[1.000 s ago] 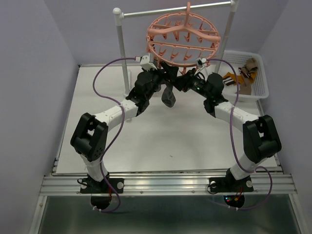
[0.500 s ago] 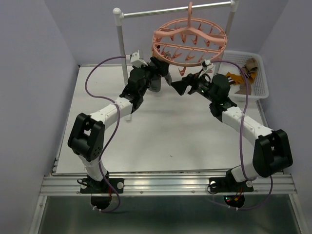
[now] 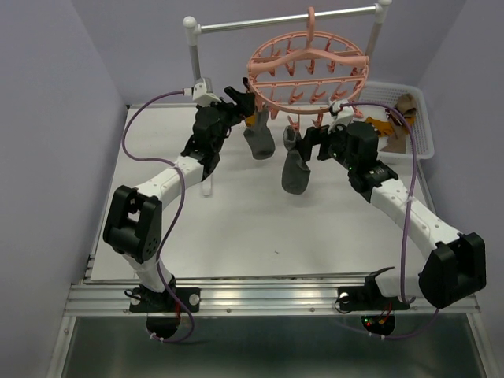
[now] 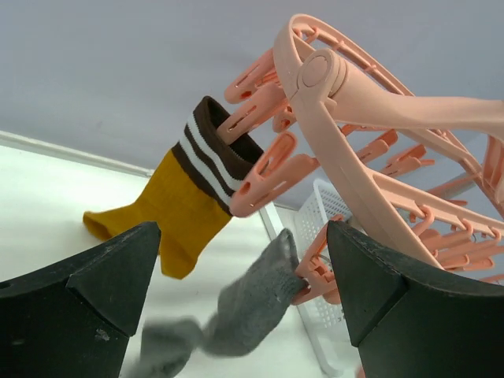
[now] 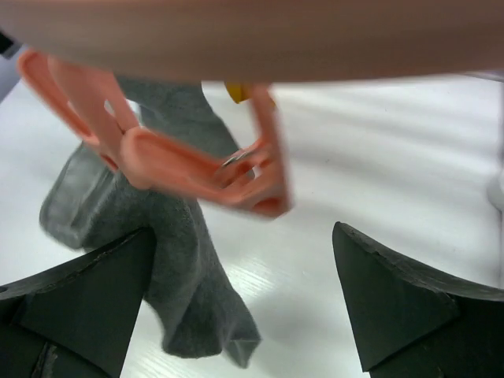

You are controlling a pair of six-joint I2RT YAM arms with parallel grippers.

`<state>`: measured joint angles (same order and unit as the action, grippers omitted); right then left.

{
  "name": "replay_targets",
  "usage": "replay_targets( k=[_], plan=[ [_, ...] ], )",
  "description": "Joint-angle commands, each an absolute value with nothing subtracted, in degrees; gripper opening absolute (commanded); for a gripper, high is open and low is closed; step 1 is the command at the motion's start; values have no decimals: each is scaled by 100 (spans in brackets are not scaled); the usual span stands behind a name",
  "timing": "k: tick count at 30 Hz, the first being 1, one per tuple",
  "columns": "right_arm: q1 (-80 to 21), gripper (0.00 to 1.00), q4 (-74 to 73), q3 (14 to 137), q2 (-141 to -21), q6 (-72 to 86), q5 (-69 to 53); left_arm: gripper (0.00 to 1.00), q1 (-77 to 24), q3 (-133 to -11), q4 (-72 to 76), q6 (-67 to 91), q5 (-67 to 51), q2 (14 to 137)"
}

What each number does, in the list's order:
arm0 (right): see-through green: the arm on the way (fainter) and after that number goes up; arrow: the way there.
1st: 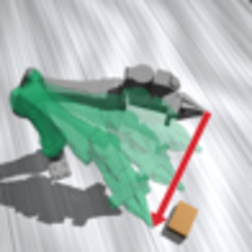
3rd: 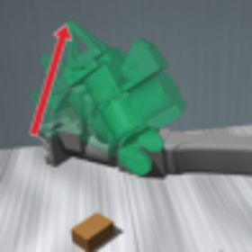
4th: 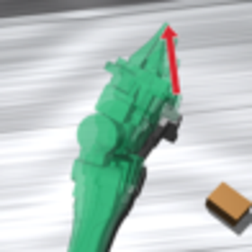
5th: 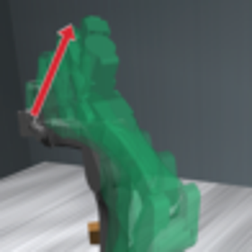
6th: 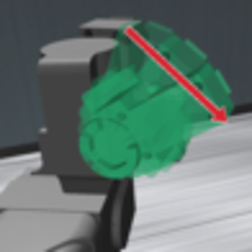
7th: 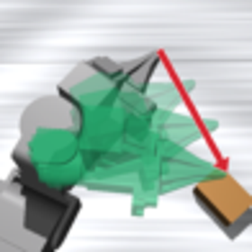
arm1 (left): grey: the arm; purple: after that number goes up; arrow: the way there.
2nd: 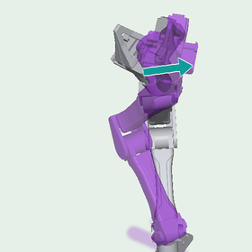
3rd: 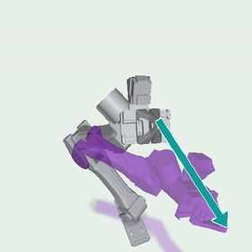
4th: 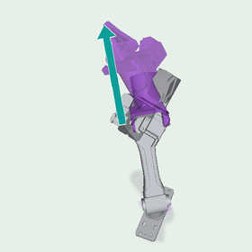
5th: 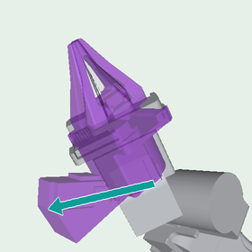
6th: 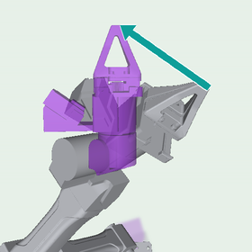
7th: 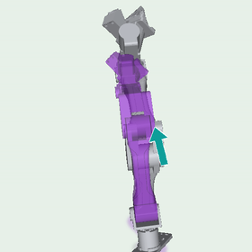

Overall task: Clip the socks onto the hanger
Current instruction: Clamp the sock onto the hanger, then rotate the hanger at the clothesline.

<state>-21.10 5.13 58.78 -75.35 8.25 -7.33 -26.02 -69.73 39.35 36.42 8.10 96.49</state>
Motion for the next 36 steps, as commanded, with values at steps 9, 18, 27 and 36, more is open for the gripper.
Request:
replay_targets(
  k=[9, 18, 27, 36],
  plan=[
    [-2109, 100, -624, 5915, -6637, -220, -563, 99, -2488, -7206, 4017, 3340, 1222, 9588],
    [-2109, 100, 167, 5897, -5968, 272, 517, 99, -2382, -7523, 4008, 3261, 1283, 9835],
    [-2039, 100, 97, 7127, -6784, 307, 2724, 99, -2171, -7611, 3999, 3392, 1362, 9949],
    [-1731, 100, -334, 8077, -7506, 457, 2575, 99, -1925, -7453, 3964, 3428, 1555, 9826]
  ],
)
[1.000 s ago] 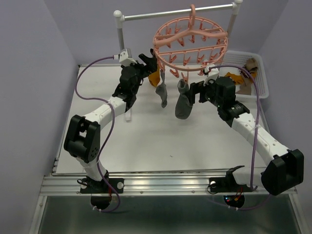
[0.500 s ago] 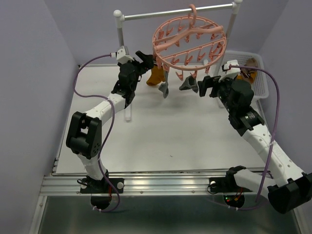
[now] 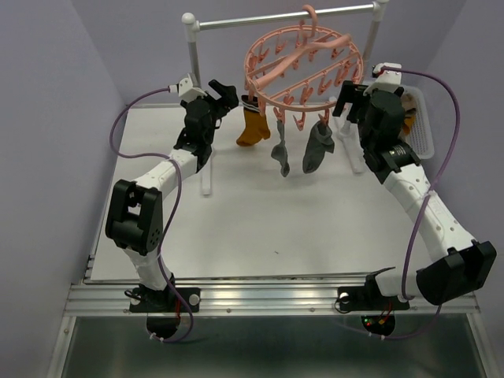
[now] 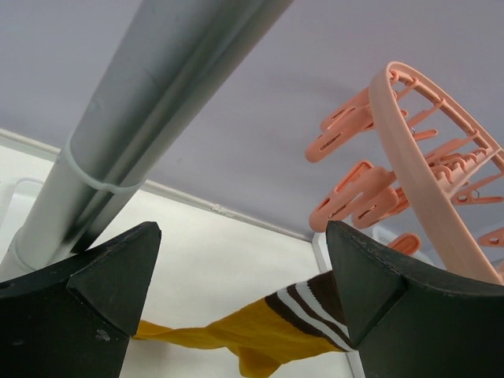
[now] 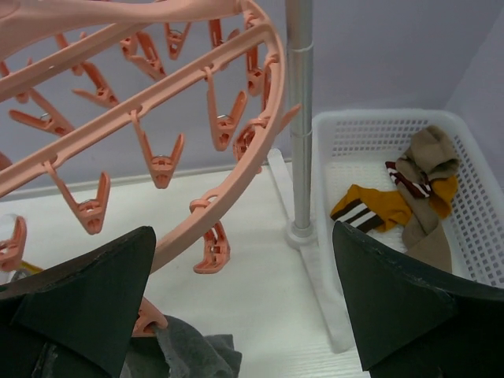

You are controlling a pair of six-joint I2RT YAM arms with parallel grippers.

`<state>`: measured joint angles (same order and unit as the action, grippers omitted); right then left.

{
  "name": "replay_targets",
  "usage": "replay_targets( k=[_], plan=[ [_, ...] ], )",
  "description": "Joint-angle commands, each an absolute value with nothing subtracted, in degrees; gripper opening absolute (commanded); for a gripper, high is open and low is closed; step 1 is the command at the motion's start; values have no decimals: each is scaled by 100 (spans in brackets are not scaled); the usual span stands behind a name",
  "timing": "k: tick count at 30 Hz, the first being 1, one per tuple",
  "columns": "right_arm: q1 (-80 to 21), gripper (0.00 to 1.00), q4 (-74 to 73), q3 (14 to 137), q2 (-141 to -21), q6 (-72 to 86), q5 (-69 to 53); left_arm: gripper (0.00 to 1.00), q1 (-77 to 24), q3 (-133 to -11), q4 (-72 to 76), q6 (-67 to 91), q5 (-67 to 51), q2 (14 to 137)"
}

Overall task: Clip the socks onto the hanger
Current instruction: Rotate the hanger at the clothesline.

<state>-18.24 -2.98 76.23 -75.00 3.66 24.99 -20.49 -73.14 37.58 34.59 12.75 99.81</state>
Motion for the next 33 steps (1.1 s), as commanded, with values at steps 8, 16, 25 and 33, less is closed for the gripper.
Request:
replay_targets(
  k=[8, 16, 25, 33],
  plan=[
    [-1012, 100, -808, 8613, -8059, 1238, 2189, 99, -1749, -7383, 3920, 3384, 1582, 9747],
    [-590, 100, -800, 9026, -8770, 1388, 627, 99, -1705, -7374, 3920, 3270, 1337, 9703],
    [-536, 95, -343, 9045, -9035, 1380, -1307, 99, -1705, -7383, 4017, 3015, 328, 9633],
    [-536, 91, -62, 8456, -8719, 932, -3031, 99, -1714, -6891, 4025, 2831, 325, 8913]
  ],
)
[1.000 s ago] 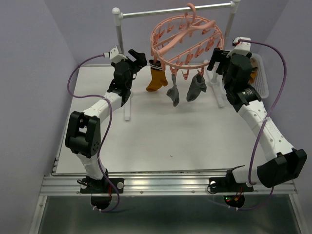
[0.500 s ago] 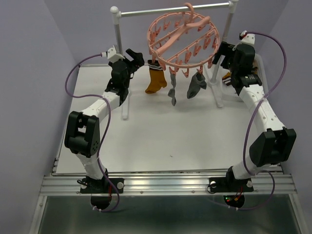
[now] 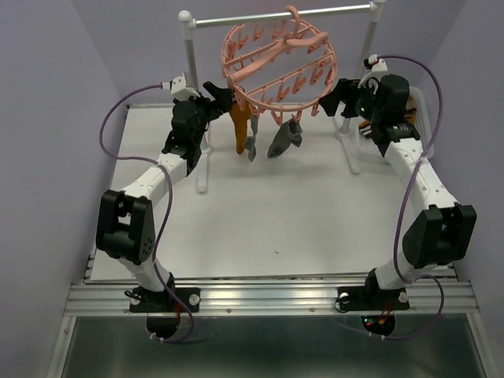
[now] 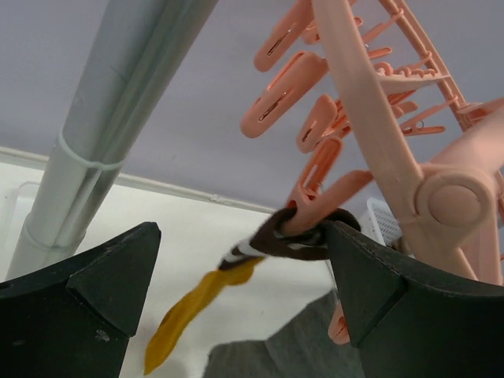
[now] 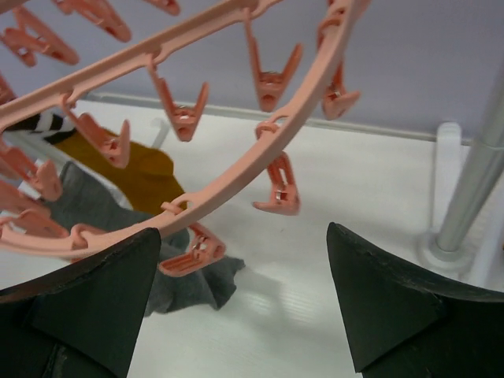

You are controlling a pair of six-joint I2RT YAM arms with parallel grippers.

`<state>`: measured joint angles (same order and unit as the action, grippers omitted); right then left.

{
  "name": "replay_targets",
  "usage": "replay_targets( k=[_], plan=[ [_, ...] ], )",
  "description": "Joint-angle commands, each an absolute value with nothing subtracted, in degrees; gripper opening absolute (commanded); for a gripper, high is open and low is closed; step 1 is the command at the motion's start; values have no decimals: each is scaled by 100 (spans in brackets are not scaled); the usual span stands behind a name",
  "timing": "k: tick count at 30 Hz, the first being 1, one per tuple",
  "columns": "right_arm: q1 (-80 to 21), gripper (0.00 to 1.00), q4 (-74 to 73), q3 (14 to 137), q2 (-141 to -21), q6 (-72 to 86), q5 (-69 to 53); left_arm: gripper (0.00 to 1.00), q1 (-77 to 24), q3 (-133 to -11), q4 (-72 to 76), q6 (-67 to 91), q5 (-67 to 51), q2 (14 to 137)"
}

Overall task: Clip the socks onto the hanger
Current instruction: Rotate the hanger at the clothesline.

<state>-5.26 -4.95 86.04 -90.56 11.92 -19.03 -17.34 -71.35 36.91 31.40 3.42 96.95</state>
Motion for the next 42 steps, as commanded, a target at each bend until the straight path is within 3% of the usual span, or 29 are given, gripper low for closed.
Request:
replay_targets(
  k=[1, 8, 12, 16, 22, 31, 36, 42],
  plan=[
    [-536, 91, 104, 8412, -8684, 914, -3102, 99, -1714, -6821, 3991, 2769, 360, 8755],
    [-641, 81, 228, 8192, -8500, 589, -3866, 99, -1723, -6329, 3393, 2575, 983, 8183],
    [-703, 81, 325, 8042, -8324, 475, -4069, 99, -1723, -6030, 3357, 2426, 1239, 7919],
    [-765, 81, 325, 8033, -8271, 396, -4184, 99, -1810, -5854, 3375, 1926, 435, 7726],
    [-765, 81, 255, 8059, -8174, 457, -3832, 99, -3003, -5748, 3463, 83, 158, 7681],
    [-817, 81, 237, 7866, -8033, 571, -3779, 99, -3226, -5827, 3533, -35, -501, 7901],
    [-817, 81, 246, 7796, -7972, 624, -3806, 99, -3234, -6424, 3630, 657, 183, 8524],
    [-817, 84, 290, 7595, -7805, 659, -3779, 99, -3217, -7372, 3552, 1019, 2142, 9386]
  ],
)
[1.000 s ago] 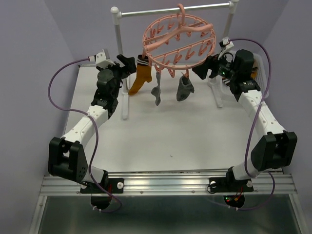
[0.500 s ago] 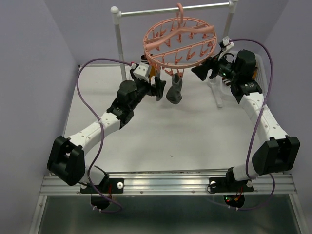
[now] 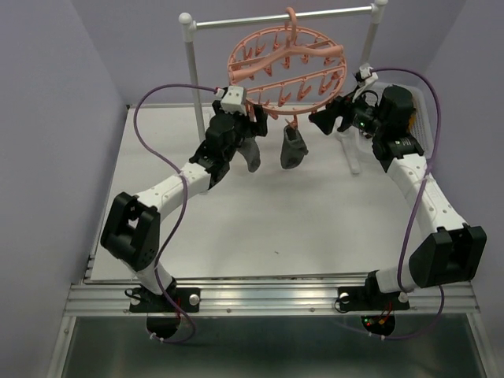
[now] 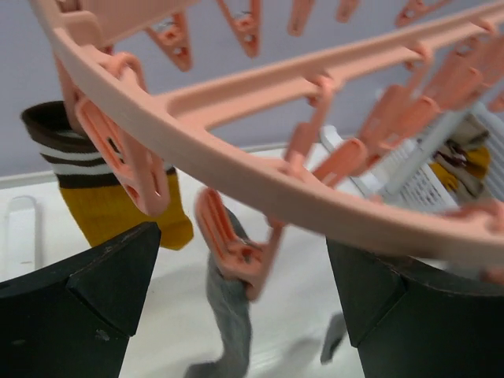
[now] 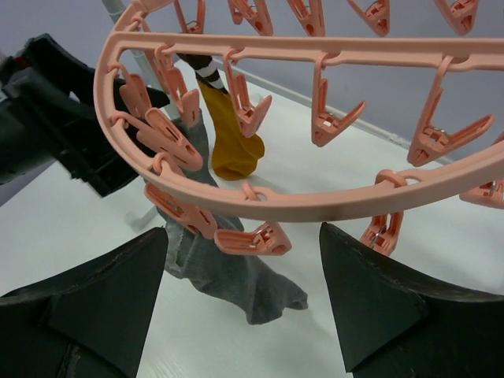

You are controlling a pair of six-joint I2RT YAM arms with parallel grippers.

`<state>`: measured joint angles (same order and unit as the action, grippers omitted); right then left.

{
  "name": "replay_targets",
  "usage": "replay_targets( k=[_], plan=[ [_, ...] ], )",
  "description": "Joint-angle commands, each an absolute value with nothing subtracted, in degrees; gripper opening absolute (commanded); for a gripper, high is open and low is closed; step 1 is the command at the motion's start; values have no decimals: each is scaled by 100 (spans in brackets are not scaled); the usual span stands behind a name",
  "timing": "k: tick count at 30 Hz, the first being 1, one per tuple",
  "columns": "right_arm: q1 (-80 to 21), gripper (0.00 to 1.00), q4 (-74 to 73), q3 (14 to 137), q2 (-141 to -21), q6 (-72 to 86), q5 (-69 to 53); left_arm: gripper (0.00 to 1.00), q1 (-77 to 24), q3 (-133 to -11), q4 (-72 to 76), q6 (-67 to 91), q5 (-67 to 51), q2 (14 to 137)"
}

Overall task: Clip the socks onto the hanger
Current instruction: Rotate the hanger at the clothesline.

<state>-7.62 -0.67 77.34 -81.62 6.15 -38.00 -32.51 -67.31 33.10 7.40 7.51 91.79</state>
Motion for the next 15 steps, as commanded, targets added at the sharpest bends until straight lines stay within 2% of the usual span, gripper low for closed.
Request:
replay_targets(
  k=[1, 3, 12, 15],
  plan=[
    [-817, 84, 299, 7542, -7761, 659, -3753, 99, -3182, -7513, 3325, 1107, 2336, 9465],
    [-817, 84, 290, 7375, -7594, 607, -3666, 99, -3164, -7743, 3235, 1212, 2610, 9554],
    [-817, 100, -263, 7286, -7243, 203, -3033, 99, -2928, -7919, 3059, 1677, 2804, 9536],
    [-817, 100, -378, 7339, -7233, 202, -2674, 99, -2726, -7919, 3032, 1845, 2716, 9519]
  ],
)
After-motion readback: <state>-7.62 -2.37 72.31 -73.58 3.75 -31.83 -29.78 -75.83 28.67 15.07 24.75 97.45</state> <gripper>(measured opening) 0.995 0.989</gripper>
